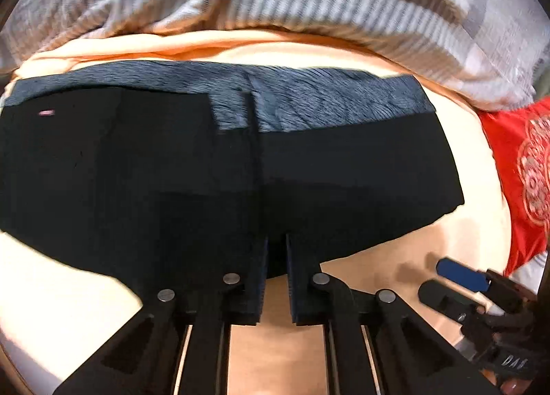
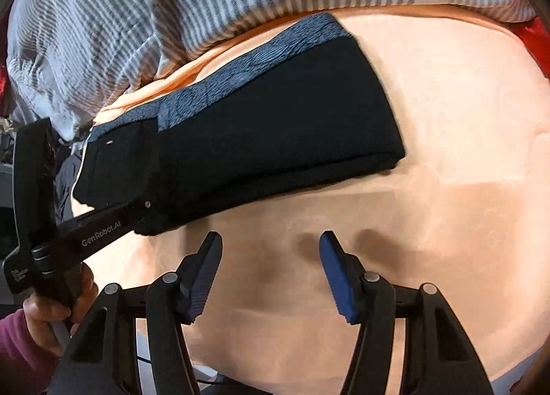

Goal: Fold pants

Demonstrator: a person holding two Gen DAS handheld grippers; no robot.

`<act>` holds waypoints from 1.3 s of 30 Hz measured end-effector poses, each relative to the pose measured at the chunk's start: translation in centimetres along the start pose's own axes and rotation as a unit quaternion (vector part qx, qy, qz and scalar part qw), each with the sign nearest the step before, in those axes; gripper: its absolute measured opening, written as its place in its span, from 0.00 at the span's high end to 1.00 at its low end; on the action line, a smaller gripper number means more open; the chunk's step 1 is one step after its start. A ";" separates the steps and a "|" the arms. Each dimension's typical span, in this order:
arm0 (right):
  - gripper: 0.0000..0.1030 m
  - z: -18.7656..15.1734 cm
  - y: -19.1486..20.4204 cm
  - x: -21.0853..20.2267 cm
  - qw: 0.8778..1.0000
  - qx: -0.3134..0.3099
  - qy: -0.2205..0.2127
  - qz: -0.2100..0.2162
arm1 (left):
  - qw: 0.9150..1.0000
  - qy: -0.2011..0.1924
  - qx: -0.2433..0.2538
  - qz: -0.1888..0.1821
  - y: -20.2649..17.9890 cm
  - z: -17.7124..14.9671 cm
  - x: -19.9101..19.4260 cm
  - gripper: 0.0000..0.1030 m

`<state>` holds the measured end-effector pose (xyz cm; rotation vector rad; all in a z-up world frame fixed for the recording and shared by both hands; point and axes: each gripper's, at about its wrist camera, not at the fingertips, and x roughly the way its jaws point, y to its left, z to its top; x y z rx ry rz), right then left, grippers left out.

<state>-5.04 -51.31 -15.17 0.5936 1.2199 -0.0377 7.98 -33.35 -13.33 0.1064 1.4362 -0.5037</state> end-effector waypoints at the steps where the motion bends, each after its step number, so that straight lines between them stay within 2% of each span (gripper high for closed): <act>1: 0.39 0.0 0.2 0.1 1.000 -0.002 0.003 0.003 | 1.000 -0.003 -0.009 0.002 0.4 0.2 -0.5 0.88; 4: 0.39 0.3 1.2 0.2 1.000 -0.015 -0.001 0.008 | 0.998 -0.016 -0.049 0.021 2.9 1.5 -1.5 0.88; 6: 0.39 0.5 1.8 0.3 1.000 -0.025 -0.004 0.008 | 0.997 0.001 -0.068 0.020 4.4 2.6 -0.7 0.88; 9: 0.39 0.9 2.5 0.5 1.000 -0.028 -0.006 0.011 | 0.996 0.017 -0.089 -0.020 6.0 4.3 1.0 0.88; 14: 0.39 1.1 2.8 0.6 1.000 -0.025 0.001 0.016 | 0.990 0.026 -0.096 -0.100 6.3 6.6 3.0 0.88; 16: 0.39 1.1 2.8 0.6 1.000 -0.025 0.005 0.017 | 0.988 0.032 -0.098 -0.112 6.5 7.0 3.5 0.61; 17: 0.39 1.1 2.8 0.6 1.000 -0.025 0.006 0.018 | 0.988 0.025 -0.104 -0.112 6.8 7.1 3.6 0.41; 18: 0.39 1.1 2.8 0.6 1.000 -0.025 0.007 0.018 | 0.987 0.019 -0.108 -0.116 7.2 7.2 3.5 0.37; 22: 0.39 1.6 3.0 0.5 0.999 -0.032 0.004 0.016 | 0.980 0.026 -0.136 -0.146 8.6 7.4 3.7 0.37; 27: 0.39 2.4 3.1 0.5 0.999 -0.031 0.002 0.014 | 0.980 0.022 -0.121 -0.155 8.6 7.8 3.2 0.37; 34: 0.39 4.3 4.1 -0.1 0.998 -0.047 -0.032 0.000 | 0.980 0.035 -0.121 -0.151 8.0 8.2 5.7 0.37; 35: 0.39 4.9 4.4 0.0 0.998 -0.052 -0.038 0.000 | 0.980 0.032 -0.123 -0.154 8.1 8.1 5.7 0.42; 36: 0.39 5.4 4.7 0.2 0.998 -0.056 -0.041 0.001 | 0.978 0.030 -0.124 -0.163 8.0 8.1 5.8 0.61; 37: 0.39 6.0 5.0 0.7 0.997 -0.061 -0.043 0.001 | 0.977 0.032 -0.123 -0.172 7.6 8.1 5.9 0.63; 38: 0.40 6.4 5.2 1.4 0.997 -0.064 -0.039 0.001 | 0.979 0.027 -0.119 -0.166 7.4 8.1 5.8 0.64; 39: 0.55 6.7 5.3 2.2 0.998 -0.064 -0.030 0.000 | 0.979 0.022 -0.112 -0.167 7.0 8.2 5.6 0.71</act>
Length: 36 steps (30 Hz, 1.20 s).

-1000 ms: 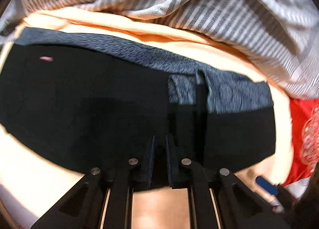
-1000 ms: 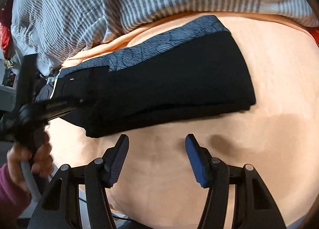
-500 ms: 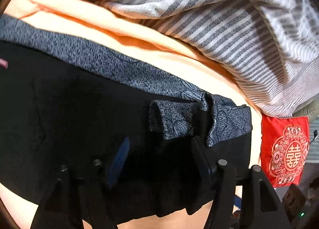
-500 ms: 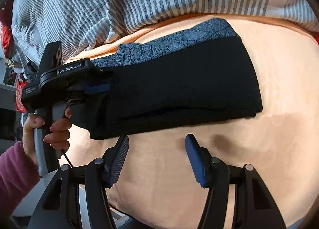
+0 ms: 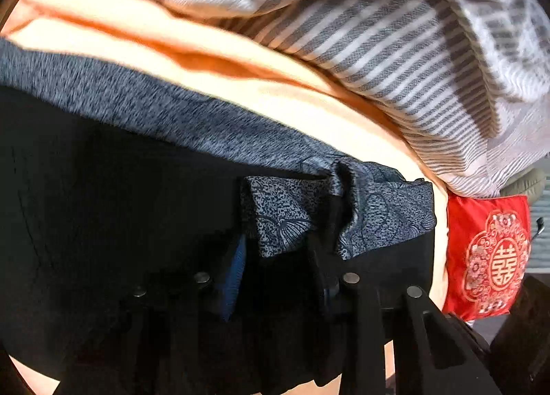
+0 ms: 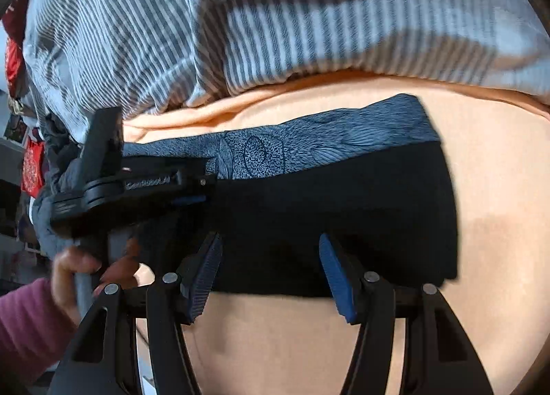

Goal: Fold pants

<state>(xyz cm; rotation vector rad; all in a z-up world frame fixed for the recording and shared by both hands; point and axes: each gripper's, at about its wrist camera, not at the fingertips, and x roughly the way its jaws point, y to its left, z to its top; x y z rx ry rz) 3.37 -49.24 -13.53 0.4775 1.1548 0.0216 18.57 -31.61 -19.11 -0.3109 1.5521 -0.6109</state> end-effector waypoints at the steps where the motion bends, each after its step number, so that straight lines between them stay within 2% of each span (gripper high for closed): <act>1: 0.66 0.2 0.0 1.4 1.000 0.005 0.022 0.008 | 1.000 -0.001 0.003 -0.004 -0.3 0.0 0.0 0.71; 2: 0.77 0.1 -0.1 2.4 0.999 0.015 0.038 0.021 | 1.000 -0.005 0.000 -0.011 -0.5 0.1 -0.1 0.76; 3: 0.77 0.0 -0.4 3.2 0.998 0.031 0.050 0.033 | 1.000 -0.008 -0.007 -0.027 -0.4 0.3 -0.4 0.82; 6: 0.78 -0.1 -0.3 3.5 0.998 0.036 0.044 0.034 | 0.997 -0.013 -0.023 -0.068 -0.5 1.2 -1.1 0.87; 8: 0.78 0.2 -0.1 3.6 0.997 0.042 0.044 0.042 | 0.998 -0.018 -0.002 -0.064 -1.6 1.9 -1.3 0.87; 11: 0.78 1.4 0.7 4.2 0.998 0.032 0.041 0.040 | 0.999 -0.024 0.034 -0.017 -2.9 2.7 -1.3 0.87; 14: 0.78 1.7 1.6 5.8 0.997 0.014 0.066 0.035 | 0.998 -0.031 0.033 0.041 -1.8 2.6 -2.0 0.87; 16: 0.77 1.5 2.1 5.0 0.998 -0.002 0.058 0.039 | 0.996 -0.037 0.032 0.070 -0.7 2.0 -3.3 0.86; 17: 0.68 1.3 2.2 4.5 0.998 -0.011 0.054 0.038 | 0.994 -0.041 0.037 0.092 -0.3 1.6 -4.0 0.75; 18: 0.52 0.9 2.4 3.7 0.998 -0.025 0.046 0.024 | 0.991 -0.046 0.042 0.114 0.2 1.0 -4.7 0.47; 19: 0.45 0.5 2.7 3.0 0.999 -0.041 0.033 0.008 | 0.988 -0.057 0.044 0.136 0.6 0.3 -5.5 0.33; 20: 0.42 0.0 3.1 2.3 0.998 -0.062 0.017 -0.010 | 0.985 -0.070 0.044 0.149 0.8 -0.3 -6.2 0.27; 22: 0.42 -0.9 4.6 1.2 0.991 -0.126 -0.012 -0.050 | 0.982 -0.074 0.044 0.166 1.4 -1.6 -7.3 0.27; 25: 0.42 -1.7 6.9 1.2 0.979 -0.191 -0.029 -0.072 | 0.980 -0.070 0.026 0.187 2.6 -3.3 -8.2 0.27; 27: 0.42 -2.4 8.9 2.1 0.963 -0.247 -0.035 -0.098 | 0.977 -0.070 0.017 0.199 3.2 -4.3 -8.4 0.27; 29: 0.42 -2.7 10.1 2.8 0.953 -0.277 -0.041 -0.116 | 0.976 -0.071 0.011 0.204 3.7 -5.0 -8.9 0.27; 31: 0.42 -2.9 11.1 4.1 0.939 -0.304 -0.050 -0.153 | 0.977 -0.069 0.003 0.202 4.6 -5.5 -9.4 0.27; 32: 0.43 -2.9 11.2 4.7 0.934 -0.311 -0.049 -0.169 | 0.977 -0.065 0.000 0.203 4.9 -5.8 -9.4 0.27; 33: 0.58 -2.8 10.9 5.4 0.932 -0.311 -0.038 -0.180 | 0.977 -0.062 -0.001 0.206 4.4 -6.1 -8.8 0.27; 34: 0.71 -2.4 10.5 6.3 0.939 -0.299 -0.017 -0.167 | 0.976 -0.059 0.000 0.209 4.4 -6.3 -8.8 0.27; 35: 0.76 -2.0 10.1 6.8 0.952 -0.273 0.003 -0.140 | 0.976 -0.060 0.002 0.212 4.5 -6.6 -8.9 0.27; 36: 0.80 -1.6 10.0 6.7 0.959 -0.254 0.007 -0.128 | 0.975 -0.062 0.005 0.215 4.5 -6.9 -9.1 0.27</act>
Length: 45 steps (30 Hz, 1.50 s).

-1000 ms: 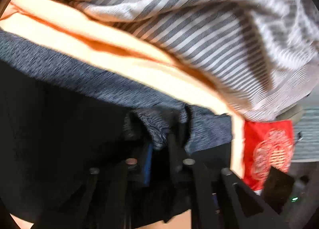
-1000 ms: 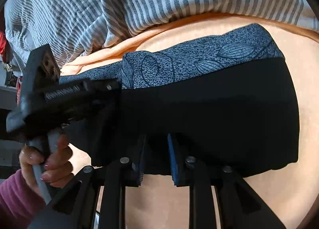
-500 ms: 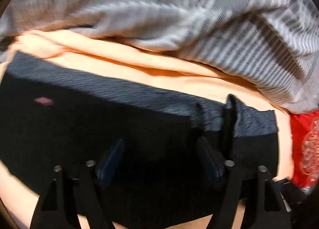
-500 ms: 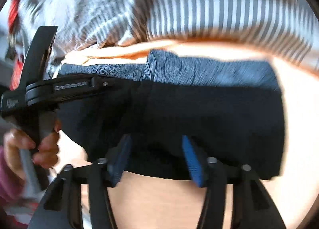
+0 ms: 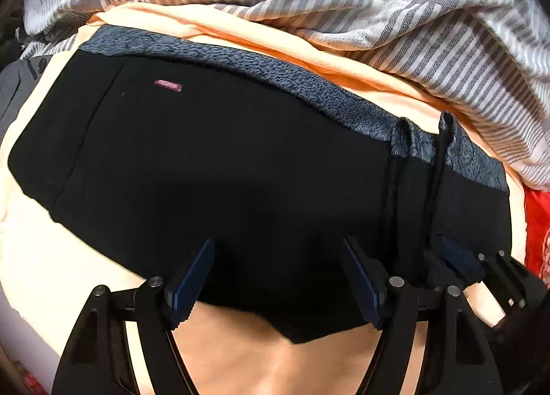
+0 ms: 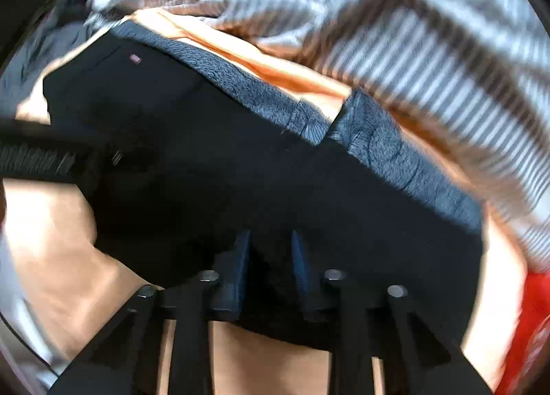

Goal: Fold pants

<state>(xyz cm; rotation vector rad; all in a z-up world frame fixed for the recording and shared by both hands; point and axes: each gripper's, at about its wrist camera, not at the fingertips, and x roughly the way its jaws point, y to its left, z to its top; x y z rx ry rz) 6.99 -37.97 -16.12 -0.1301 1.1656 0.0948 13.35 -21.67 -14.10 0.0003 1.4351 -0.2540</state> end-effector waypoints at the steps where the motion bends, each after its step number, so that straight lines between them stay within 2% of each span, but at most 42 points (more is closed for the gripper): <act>1: 0.80 0.1 0.0 0.0 1.000 0.007 0.001 0.011 | 1.000 -0.003 0.003 0.004 0.1 -0.2 -0.2 0.27; 3: 0.80 0.1 -0.1 -0.5 0.997 0.022 0.011 0.067 | 1.000 -0.002 0.008 0.014 -0.1 -0.5 -0.4 0.27; 4: 0.80 -0.1 -0.4 -0.9 0.993 0.032 0.016 0.115 | 1.000 -0.002 0.011 0.017 -0.3 -0.5 -0.7 0.27; 5: 0.80 -0.3 -0.7 -1.5 0.989 0.041 0.016 0.144 | 1.000 -0.005 0.016 0.017 -0.8 -0.5 -1.1 0.27; 6: 0.80 -0.5 -1.1 -2.1 0.987 0.050 0.014 0.155 | 1.000 -0.012 0.024 0.013 -1.4 -0.2 -1.7 0.27; 9: 0.80 -1.2 -4.9 -4.6 0.983 0.126 -0.014 0.135 | 0.997 -0.043 0.055 -0.012 -4.5 1.0 -3.6 0.27; 13: 0.80 -3.3 -13.3 -5.7 0.960 0.269 -0.008 0.080 | 0.992 -0.067 0.091 -0.047 -10.4 3.6 -3.5 0.27; 15: 0.80 -4.2 -16.1 -5.4 0.951 0.301 0.001 0.075 | 0.990 -0.069 0.100 -0.073 -13.9 5.1 -2.4 0.27; 17: 0.80 -4.2 -17.9 -5.1 0.946 0.316 0.002 0.069 | 0.987 -0.064 0.111 -0.099 -16.8 6.0 -1.2 0.27; 20: 0.80 -4.6 -19.4 -5.0 0.941 0.331 -0.003 0.073 | 0.986 -0.051 0.117 -0.103 -19.4 6.5 1.2 0.27; 24: 0.80 -4.9 -20.9 -4.1 0.929 0.358 -0.009 0.095 | 0.993 -0.028 0.089 -0.069 -18.4 7.1 5.2 0.27; 27: 0.80 -4.9 -20.9 -3.4 0.927 0.360 -0.011 0.104 | 0.997 -0.021 0.072 -0.028 -16.1 6.8 6.4 0.27; 28: 0.80 -5.0 -20.9 -2.8 0.926 0.361 -0.002 0.112 | 0.998 -0.013 0.059 -0.032 -15.1 6.6 6.9 0.26; 30: 0.80 -5.6 -20.6 -2.3 0.925 0.362 0.007 0.118 | 0.998 0.002 0.021 -0.061 -13.1 6.2 7.3 0.24; 35: 0.80 -5.9 -19.0 -2.8 0.933 0.341 0.009 0.116 | 0.999 -0.010 0.033 -0.037 -13.1 5.1 6.6 0.22; 39: 0.80 -6.2 -17.6 -3.2 0.945 0.311 0.016 0.101 | 0.999 -0.010 0.035 -0.022 -13.0 4.2 5.6 0.22; 42: 0.80 -6.6 -17.5 -2.5 0.945 0.311 0.025 0.099 | 0.999 -0.016 0.045 -0.009 -12.8 3.5 3.9 0.22; 43: 0.80 -6.6 -17.5 -2.3 0.945 0.311 0.028 0.099 | 0.999 -0.017 0.046 -0.005 -11.2 3.1 3.1 0.22; 45: 0.80 -6.4 -17.5 -2.4 0.943 0.316 0.026 0.097 | 0.999 -0.024 0.048 0.011 -10.5 2.8 1.9 0.22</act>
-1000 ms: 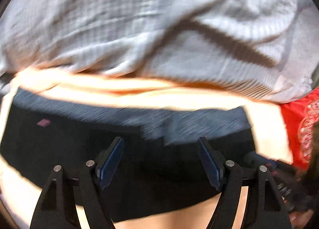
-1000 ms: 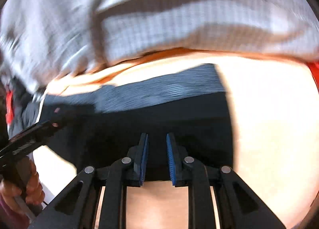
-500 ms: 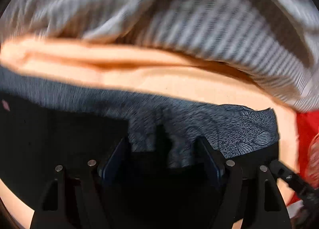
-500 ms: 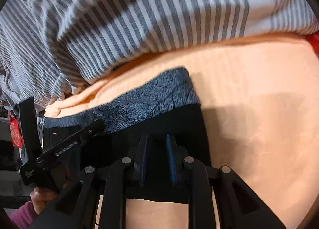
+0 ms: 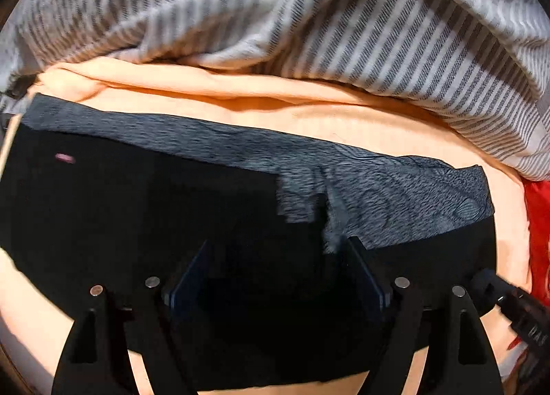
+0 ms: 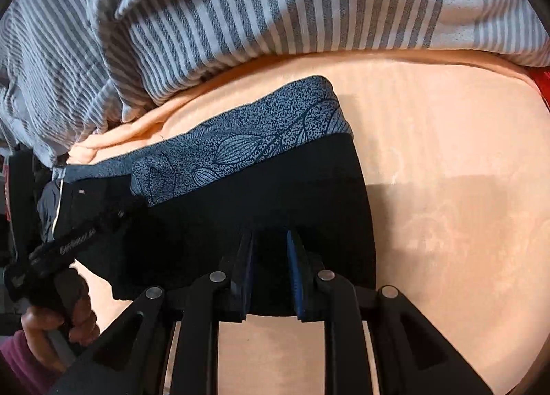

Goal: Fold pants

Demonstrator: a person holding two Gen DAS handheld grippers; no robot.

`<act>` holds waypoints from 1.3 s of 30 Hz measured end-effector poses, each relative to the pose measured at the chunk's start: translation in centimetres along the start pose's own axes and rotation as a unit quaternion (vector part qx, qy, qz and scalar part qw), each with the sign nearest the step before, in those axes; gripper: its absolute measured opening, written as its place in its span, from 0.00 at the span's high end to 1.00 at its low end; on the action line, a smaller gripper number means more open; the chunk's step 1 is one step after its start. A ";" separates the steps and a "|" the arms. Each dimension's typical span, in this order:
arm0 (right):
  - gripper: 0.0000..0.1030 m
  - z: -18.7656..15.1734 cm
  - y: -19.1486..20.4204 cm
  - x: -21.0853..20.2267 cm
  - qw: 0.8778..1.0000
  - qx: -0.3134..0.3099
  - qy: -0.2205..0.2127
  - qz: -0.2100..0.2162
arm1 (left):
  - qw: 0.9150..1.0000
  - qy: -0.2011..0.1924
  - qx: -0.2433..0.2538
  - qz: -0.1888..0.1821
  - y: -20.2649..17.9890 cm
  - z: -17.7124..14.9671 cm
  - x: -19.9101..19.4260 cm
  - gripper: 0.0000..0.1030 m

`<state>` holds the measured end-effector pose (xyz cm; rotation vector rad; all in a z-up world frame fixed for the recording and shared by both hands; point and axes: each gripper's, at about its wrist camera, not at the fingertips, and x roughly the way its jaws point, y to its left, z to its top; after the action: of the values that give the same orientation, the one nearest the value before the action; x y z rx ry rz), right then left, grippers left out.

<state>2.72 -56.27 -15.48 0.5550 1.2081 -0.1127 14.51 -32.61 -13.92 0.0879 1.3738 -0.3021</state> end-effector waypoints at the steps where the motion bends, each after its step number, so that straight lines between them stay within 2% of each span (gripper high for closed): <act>1: 0.80 0.0 0.2 -0.5 1.000 -0.001 -0.005 0.000 | 1.000 -0.002 -0.001 0.008 0.4 -0.2 -0.4 0.22; 4: 0.80 -0.7 1.0 -1.6 1.000 -0.014 -0.017 0.003 | 1.000 0.006 -0.004 0.016 1.2 -1.0 -0.8 0.22; 7: 0.75 -1.3 1.7 -0.5 1.000 -0.027 0.003 -0.004 | 0.997 0.035 0.012 0.060 0.8 -1.9 1.3 0.22; 9: 0.66 -1.2 1.6 0.4 0.999 -0.028 0.018 -0.004 | 0.998 0.030 0.000 0.063 0.9 -2.6 1.0 0.22; 11: 0.61 -1.0 1.6 0.5 0.999 -0.031 0.022 0.000 | 0.998 0.032 -0.004 0.061 0.9 -3.0 0.3 0.22; 15: 0.47 -1.6 1.9 -0.8 0.999 -0.037 0.021 0.008 | 0.996 0.027 0.019 0.080 0.5 -4.2 -2.2 0.22; 20: 0.40 -3.0 1.8 -2.6 0.999 -0.035 0.029 0.011 | 0.997 0.018 0.016 0.074 0.2 -4.7 -4.7 0.22; 23: 0.39 -3.8 1.5 -3.2 0.999 -0.031 0.037 0.012 | 0.997 0.016 0.011 0.074 -0.4 -4.5 -5.5 0.22; 26: 0.31 -4.7 1.1 -3.6 0.998 -0.027 0.046 0.015 | 0.997 0.014 0.006 0.074 -0.6 -4.1 -5.0 0.22; 30: 0.27 -5.4 1.3 -3.6 0.998 -0.029 0.055 0.019 | 0.997 0.016 -0.009 0.069 -0.2 -4.1 -4.6 0.22; 32: 0.22 -5.6 1.4 -3.5 0.997 -0.033 0.060 0.019 | 0.997 0.019 -0.015 0.069 -0.1 -4.6 -4.8 0.22; 35: 0.20 -5.7 1.7 -3.5 0.997 -0.040 0.061 0.015 | 0.997 0.027 -0.034 0.058 0.6 -5.7 -5.0 0.22; 38: 0.10 -5.7 2.1 -3.3 0.997 -0.049 0.060 -0.001 | 0.997 0.033 -0.055 0.051 1.6 -7.0 -5.2 0.22; 39: 0.10 -5.8 2.2 -3.2 0.997 -0.052 0.062 -0.004 | 0.996 0.035 -0.061 0.050 2.0 -7.4 -5.2 0.22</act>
<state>-2.54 -52.33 -13.22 0.4712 1.3297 -0.0222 7.16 -28.12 -10.51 0.0663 1.4487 -0.1328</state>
